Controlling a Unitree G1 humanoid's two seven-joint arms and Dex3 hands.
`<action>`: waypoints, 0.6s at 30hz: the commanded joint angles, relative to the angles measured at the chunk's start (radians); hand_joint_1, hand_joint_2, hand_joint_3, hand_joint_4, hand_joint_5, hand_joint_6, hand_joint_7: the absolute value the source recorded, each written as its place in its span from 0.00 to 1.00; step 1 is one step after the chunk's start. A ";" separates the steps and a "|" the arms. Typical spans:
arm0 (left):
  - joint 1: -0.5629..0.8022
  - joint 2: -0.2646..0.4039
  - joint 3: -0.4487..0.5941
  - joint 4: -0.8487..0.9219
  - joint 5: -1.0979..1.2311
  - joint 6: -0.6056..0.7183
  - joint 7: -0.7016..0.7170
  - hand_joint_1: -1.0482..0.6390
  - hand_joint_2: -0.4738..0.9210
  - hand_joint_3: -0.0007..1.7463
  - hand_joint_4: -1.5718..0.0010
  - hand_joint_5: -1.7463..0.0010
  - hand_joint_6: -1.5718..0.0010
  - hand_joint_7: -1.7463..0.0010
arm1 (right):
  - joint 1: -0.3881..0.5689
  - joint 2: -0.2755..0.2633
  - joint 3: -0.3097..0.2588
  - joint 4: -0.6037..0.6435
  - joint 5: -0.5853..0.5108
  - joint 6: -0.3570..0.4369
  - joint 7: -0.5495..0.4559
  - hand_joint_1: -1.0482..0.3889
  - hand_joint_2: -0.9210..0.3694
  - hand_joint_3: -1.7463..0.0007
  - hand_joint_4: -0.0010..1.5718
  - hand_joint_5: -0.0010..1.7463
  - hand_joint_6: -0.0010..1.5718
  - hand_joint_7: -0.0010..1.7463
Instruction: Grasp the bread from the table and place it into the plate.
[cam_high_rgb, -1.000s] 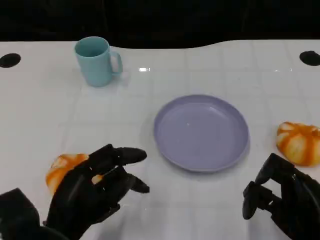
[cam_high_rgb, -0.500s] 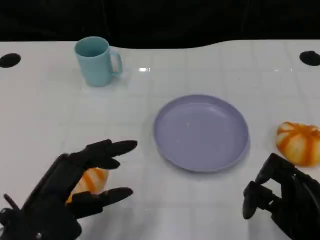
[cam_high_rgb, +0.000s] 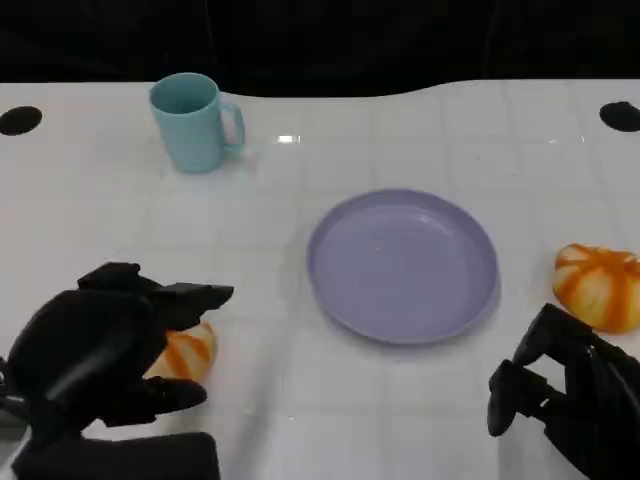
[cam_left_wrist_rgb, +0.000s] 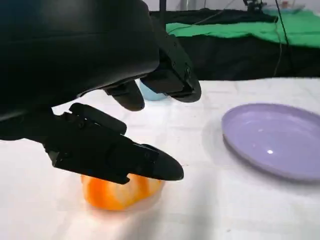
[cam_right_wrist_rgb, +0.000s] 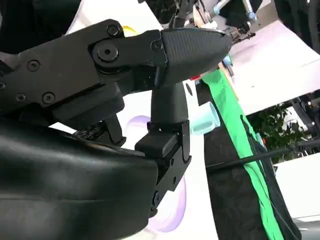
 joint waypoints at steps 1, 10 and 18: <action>-0.021 0.047 -0.026 -0.018 0.095 0.024 -0.049 0.32 1.00 0.04 0.88 0.74 0.75 1.00 | -0.002 -0.011 -0.015 0.006 0.008 -0.008 0.006 0.32 0.00 0.80 0.48 1.00 0.39 0.91; -0.093 0.079 -0.094 0.028 0.205 0.077 -0.212 0.27 0.97 0.00 1.00 0.97 0.92 1.00 | 0.003 -0.009 -0.012 -0.009 0.008 0.005 -0.008 0.32 0.00 0.81 0.48 1.00 0.39 0.90; -0.178 0.064 -0.152 0.182 0.222 0.097 -0.212 0.28 0.94 0.00 1.00 1.00 0.97 1.00 | 0.007 -0.010 -0.011 -0.016 0.006 0.005 -0.012 0.32 0.00 0.81 0.47 1.00 0.39 0.90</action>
